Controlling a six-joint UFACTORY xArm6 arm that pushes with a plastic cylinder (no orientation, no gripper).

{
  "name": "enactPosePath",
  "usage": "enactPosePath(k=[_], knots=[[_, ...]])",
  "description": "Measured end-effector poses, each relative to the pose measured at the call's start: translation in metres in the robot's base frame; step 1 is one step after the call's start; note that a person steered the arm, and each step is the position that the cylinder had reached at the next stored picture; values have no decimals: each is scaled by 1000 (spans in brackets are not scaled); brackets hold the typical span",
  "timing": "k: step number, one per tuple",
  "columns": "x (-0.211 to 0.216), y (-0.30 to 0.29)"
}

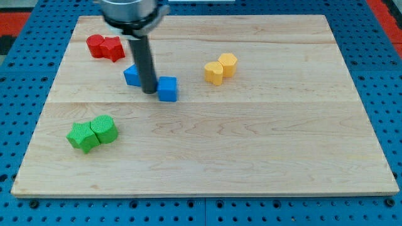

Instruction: Place the blue triangle towards the center of the board

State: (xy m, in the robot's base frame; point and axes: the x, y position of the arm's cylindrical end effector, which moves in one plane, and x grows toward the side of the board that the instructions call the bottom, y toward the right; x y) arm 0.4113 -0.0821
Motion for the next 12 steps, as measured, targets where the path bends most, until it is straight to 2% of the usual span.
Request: enactPosePath(k=[1, 2, 5, 6, 7, 9, 10, 11, 12], knots=[[10, 28], [52, 37], [31, 66], [51, 59], [46, -14], [20, -114], [-7, -148], [-29, -99], [-30, -41]])
